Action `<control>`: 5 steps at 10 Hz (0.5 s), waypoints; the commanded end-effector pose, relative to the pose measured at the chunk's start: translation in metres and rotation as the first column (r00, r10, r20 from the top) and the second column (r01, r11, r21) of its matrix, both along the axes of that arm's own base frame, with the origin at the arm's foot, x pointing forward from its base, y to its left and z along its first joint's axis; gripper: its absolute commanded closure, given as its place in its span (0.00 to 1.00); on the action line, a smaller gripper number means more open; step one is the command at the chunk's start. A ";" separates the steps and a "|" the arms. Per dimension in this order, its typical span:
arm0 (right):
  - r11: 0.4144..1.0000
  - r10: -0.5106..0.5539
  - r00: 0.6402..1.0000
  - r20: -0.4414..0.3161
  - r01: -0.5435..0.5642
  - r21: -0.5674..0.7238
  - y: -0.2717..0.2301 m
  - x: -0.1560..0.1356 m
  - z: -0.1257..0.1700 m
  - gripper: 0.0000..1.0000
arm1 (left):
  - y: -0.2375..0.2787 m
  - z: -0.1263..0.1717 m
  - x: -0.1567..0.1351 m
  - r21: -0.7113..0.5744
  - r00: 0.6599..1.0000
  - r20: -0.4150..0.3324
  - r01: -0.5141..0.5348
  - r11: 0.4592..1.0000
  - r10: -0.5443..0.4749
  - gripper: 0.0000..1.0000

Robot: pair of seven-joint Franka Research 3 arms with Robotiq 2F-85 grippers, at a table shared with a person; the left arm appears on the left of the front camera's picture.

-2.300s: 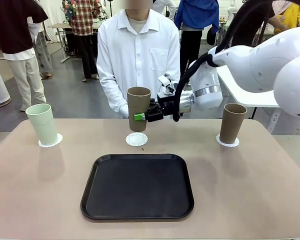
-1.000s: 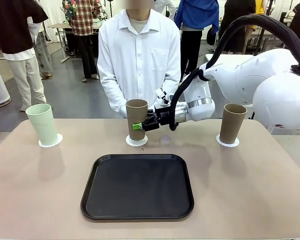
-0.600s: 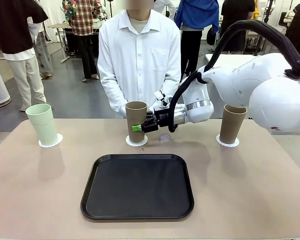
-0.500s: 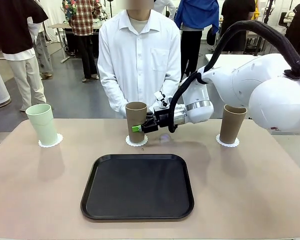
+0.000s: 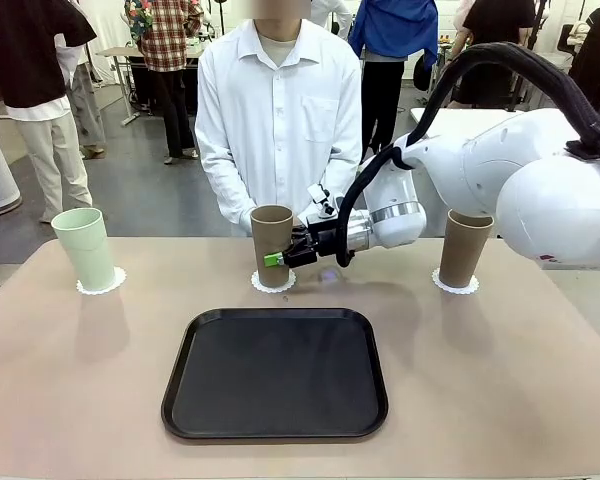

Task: Place coasters on the table and set cups on them.
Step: Take one Reusable plastic cup from the Flat Tray and place it on a coaster set by the human.

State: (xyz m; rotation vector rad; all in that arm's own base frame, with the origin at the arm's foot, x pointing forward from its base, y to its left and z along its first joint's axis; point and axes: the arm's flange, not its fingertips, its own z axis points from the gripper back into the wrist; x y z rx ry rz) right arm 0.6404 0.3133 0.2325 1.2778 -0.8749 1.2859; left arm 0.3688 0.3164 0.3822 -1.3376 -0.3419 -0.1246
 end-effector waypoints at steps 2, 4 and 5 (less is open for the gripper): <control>0.998 0.029 0.999 -0.030 -0.030 -0.047 0.003 0.005 0.000 0.00 | 0.000 0.003 -0.002 0.002 1.000 -0.002 -0.004 1.000 0.004 0.00; 0.998 0.026 0.999 -0.032 -0.028 -0.057 0.003 0.005 0.000 0.00 | 0.000 0.003 -0.002 0.002 1.000 -0.002 -0.004 1.000 0.004 0.00; 0.997 0.031 0.999 -0.032 -0.033 -0.066 0.002 0.004 0.000 0.00 | 0.000 0.003 -0.002 0.002 1.000 -0.002 -0.004 1.000 0.004 0.00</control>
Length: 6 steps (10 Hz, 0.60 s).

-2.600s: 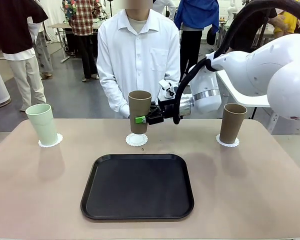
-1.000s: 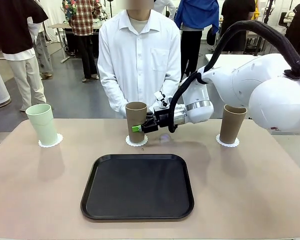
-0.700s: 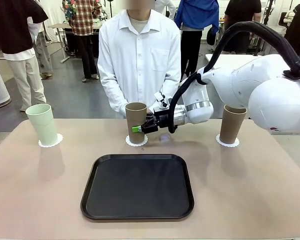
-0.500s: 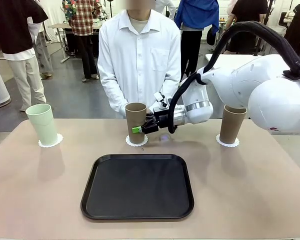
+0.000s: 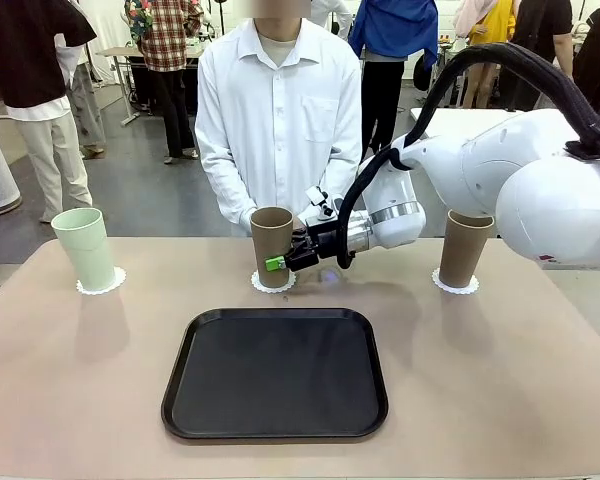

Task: Place coasters on the table and set cups on them.
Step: Take one Reusable plastic cup from the Flat Tray and place it on a coaster set by the human.

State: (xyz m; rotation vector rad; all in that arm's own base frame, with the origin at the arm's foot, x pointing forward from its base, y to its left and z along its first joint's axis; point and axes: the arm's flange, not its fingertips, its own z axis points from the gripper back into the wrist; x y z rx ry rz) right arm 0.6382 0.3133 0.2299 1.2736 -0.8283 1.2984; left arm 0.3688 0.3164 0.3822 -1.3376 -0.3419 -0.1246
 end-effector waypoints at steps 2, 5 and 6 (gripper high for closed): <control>0.999 0.026 1.000 -0.016 -0.026 -0.046 0.000 0.007 0.004 0.00 | 0.000 0.003 -0.002 0.002 1.000 -0.002 -0.004 1.000 0.004 0.00; 0.997 0.042 0.999 -0.035 -0.044 -0.057 -0.002 0.007 0.005 0.00 | 0.000 0.003 -0.002 0.002 1.000 -0.002 -0.004 1.000 0.004 0.00; 0.997 0.046 0.998 -0.039 -0.048 -0.062 -0.003 0.007 0.005 0.00 | 0.000 0.003 -0.002 0.002 1.000 -0.002 -0.004 1.000 0.004 0.00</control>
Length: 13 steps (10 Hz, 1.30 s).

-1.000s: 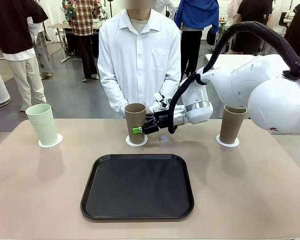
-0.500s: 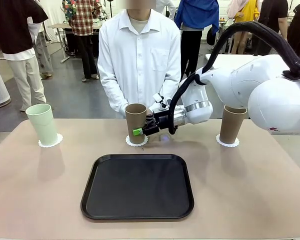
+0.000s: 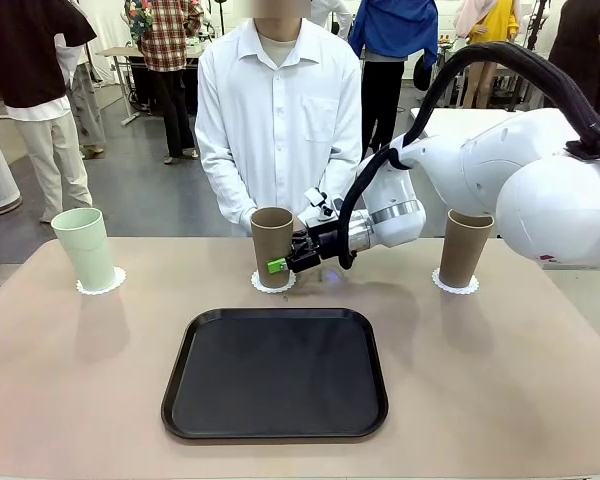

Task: Place coasters on the table and set cups on them.
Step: Take one Reusable plastic cup from the Flat Tray and place it on a coaster set by the human.

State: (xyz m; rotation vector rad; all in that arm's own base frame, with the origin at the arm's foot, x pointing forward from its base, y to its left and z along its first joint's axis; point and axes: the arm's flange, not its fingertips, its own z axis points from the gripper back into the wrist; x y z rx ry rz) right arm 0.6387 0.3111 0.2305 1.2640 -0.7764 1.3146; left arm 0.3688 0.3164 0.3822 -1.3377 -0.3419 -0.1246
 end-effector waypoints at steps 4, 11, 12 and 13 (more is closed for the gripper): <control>0.999 0.027 0.999 -0.029 -0.028 -0.036 -0.006 0.008 0.003 0.00 | 0.000 0.003 -0.002 0.002 1.000 -0.002 -0.004 1.000 0.004 0.00; 0.997 0.006 1.000 -0.029 -0.008 -0.076 -0.014 0.009 0.000 0.00 | 0.000 0.003 -0.002 0.002 1.000 -0.002 -0.004 1.000 0.004 0.00; 0.996 0.002 1.000 -0.031 -0.005 -0.084 -0.017 0.008 0.001 0.00 | 0.000 0.003 -0.002 0.002 1.000 -0.002 -0.004 1.000 0.004 0.00; 0.996 -0.004 1.000 -0.029 0.001 -0.093 -0.021 0.007 0.002 0.00 | 0.000 0.003 -0.002 0.002 1.000 -0.002 -0.004 1.000 0.004 0.00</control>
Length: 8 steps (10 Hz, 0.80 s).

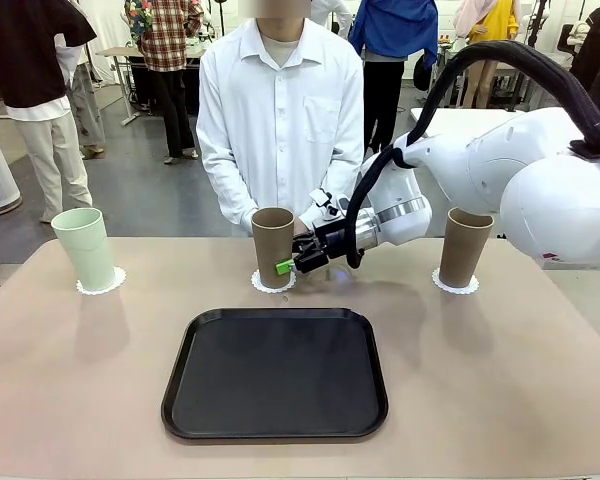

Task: Place coasters on the table and set cups on them.
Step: Take one Reusable plastic cup from the Flat Tray and place it on a coaster set by the human.

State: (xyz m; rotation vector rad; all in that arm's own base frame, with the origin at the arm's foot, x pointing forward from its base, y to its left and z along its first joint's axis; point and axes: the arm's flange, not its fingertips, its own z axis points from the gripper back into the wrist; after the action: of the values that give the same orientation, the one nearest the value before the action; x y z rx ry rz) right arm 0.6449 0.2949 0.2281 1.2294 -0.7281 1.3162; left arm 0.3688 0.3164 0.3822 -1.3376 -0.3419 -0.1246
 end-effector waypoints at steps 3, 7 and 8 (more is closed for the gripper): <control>0.996 -0.014 1.000 -0.002 0.014 -0.094 -0.017 -0.003 0.011 0.00 | 0.000 0.003 -0.002 0.002 1.000 -0.002 -0.004 1.000 0.004 0.00; 0.956 -0.053 0.999 -0.004 0.050 -0.291 -0.045 -0.021 0.053 0.00 | 0.000 0.003 -0.002 0.002 1.000 -0.002 -0.004 1.000 0.004 0.00; 0.914 -0.071 0.997 -0.027 0.054 -0.401 -0.054 -0.028 0.073 0.00 | 0.000 0.003 -0.002 0.002 1.000 -0.002 -0.004 1.000 0.004 0.00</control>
State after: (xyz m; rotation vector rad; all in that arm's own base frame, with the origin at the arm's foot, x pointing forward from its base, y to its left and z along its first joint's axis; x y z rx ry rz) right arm 0.6352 0.2485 0.2791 0.9770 -0.5549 1.3313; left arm 0.3688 0.3164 0.3822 -1.3378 -0.3417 -0.1245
